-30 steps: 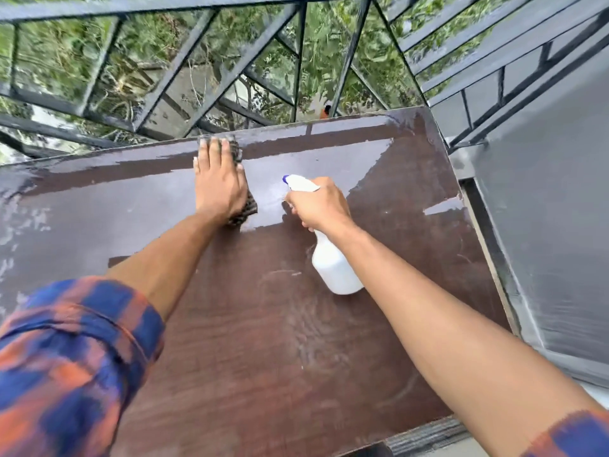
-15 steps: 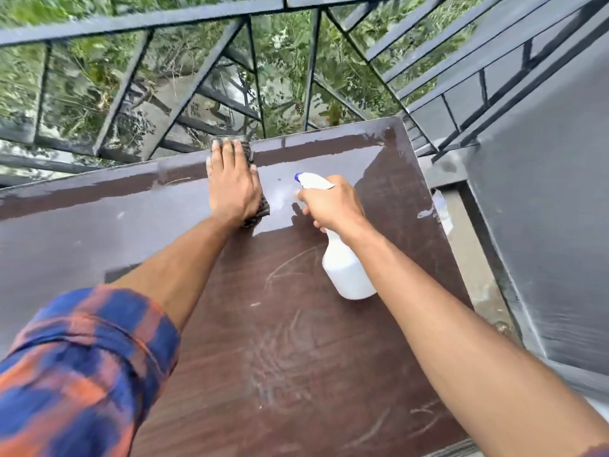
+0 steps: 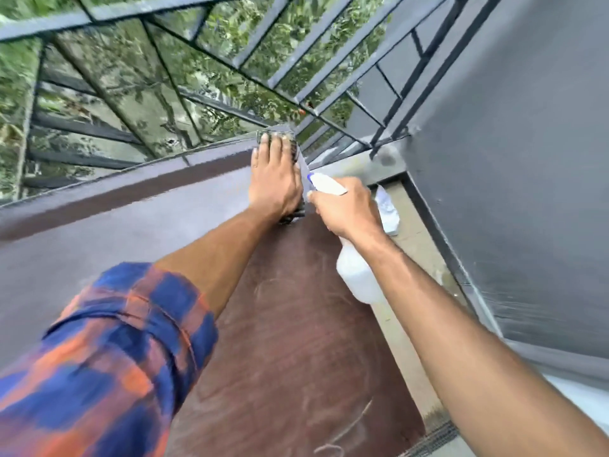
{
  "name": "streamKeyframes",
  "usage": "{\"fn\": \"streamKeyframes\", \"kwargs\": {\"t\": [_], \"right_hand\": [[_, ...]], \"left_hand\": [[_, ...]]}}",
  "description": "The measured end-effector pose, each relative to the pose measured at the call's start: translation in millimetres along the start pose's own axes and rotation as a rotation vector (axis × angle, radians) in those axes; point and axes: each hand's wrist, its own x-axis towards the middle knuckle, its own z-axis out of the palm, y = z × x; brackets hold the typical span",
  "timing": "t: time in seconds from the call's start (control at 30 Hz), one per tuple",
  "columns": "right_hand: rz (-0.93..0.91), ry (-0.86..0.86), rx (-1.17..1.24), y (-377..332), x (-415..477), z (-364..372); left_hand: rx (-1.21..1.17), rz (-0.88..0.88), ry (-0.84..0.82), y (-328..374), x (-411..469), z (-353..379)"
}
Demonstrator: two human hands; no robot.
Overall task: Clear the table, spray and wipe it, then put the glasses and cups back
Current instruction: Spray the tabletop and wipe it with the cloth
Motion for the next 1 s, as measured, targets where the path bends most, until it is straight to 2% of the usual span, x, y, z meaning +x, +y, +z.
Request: {"fn": "streamKeyframes", "kwargs": {"t": [0.13,0.37,0.63,0.83,1.0], "right_hand": [[0.036,0.030,0.038,17,10,-26],[0.064,0.062,0.067,35,3,-48],[0.091,0.048,0.062,42,-29,-46],[0.046,-0.012,0.044,41,-54,-34],[-0.018,-0.083,-0.001,36,-73,-14]], "left_hand": [[0.091,0.144,-0.083,46,6,12],[0.079,0.173,-0.075,66,-15,21],[0.042,0.281,-0.157,92,-85,31],[0.018,0.170,-0.122,71,-109,21],[0.010,-0.148,0.007,-12,-149,5]]}}
